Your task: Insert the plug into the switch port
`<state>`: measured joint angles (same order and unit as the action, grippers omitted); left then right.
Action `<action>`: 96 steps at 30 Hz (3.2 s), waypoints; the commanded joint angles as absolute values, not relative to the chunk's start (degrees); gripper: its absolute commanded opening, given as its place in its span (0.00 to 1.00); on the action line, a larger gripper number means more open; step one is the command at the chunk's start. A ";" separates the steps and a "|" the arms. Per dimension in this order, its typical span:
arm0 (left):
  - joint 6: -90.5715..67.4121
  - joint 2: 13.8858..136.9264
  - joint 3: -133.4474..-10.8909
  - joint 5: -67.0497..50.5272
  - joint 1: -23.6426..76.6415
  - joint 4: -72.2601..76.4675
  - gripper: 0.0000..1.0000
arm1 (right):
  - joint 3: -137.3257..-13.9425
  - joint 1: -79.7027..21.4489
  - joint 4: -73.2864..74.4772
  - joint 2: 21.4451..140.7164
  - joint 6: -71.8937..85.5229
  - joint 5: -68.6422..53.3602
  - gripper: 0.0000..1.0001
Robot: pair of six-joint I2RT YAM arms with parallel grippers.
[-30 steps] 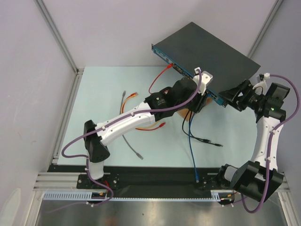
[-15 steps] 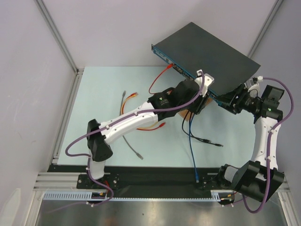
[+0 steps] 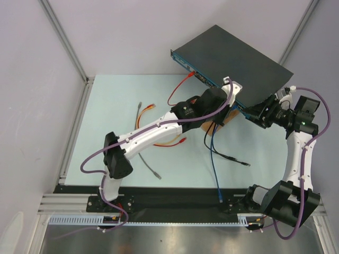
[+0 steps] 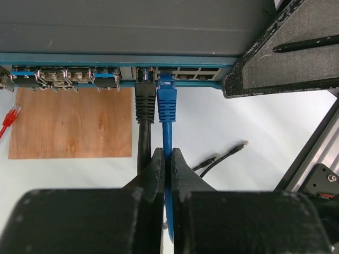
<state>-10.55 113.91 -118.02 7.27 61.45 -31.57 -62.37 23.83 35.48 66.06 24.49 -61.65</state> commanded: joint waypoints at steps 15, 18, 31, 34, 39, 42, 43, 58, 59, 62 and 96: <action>-9.66 119.00 -128.14 4.75 60.12 -25.92 0.01 | -62.23 21.01 32.52 66.18 23.91 -61.61 0.00; -10.02 118.04 -127.53 4.04 59.59 -26.80 0.02 | -63.01 21.09 33.39 66.10 23.03 -61.61 0.00; -9.85 99.26 -112.88 0.44 59.24 -28.83 0.50 | -68.55 30.31 39.36 67.76 17.06 -64.77 0.61; -10.19 93.89 -105.42 -2.54 57.75 -28.04 0.54 | -70.22 32.52 43.41 68.11 13.02 -65.30 0.83; -14.15 80.70 -92.39 -6.94 47.74 -24.44 0.62 | -74.79 35.59 52.01 68.82 3.71 -67.23 1.00; -15.11 77.79 -87.73 -7.38 37.65 -25.31 0.65 | -78.30 37.44 55.62 69.52 0.18 -69.17 1.00; -15.55 77.52 -85.80 -8.60 34.92 -25.66 0.65 | -79.18 37.79 57.90 69.70 -2.78 -69.17 1.00; -4.31 103.96 -91.22 -2.90 11.16 -28.65 0.43 | -90.70 41.48 58.54 67.85 -3.17 -59.07 1.00; -4.05 105.89 -93.23 -2.81 10.99 -29.00 0.42 | -91.83 41.48 58.54 67.94 -3.08 -58.89 1.00; -3.34 111.17 -96.32 -1.15 10.55 -27.86 0.37 | -93.60 41.48 58.62 68.55 -2.11 -58.62 1.00; -0.18 130.69 -105.03 5.89 8.35 -32.34 0.15 | -92.90 24.62 48.97 68.47 2.99 -47.90 1.00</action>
<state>-1.21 129.62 -102.26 4.71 9.47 -31.51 -92.27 26.74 53.39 69.89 1.96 -50.81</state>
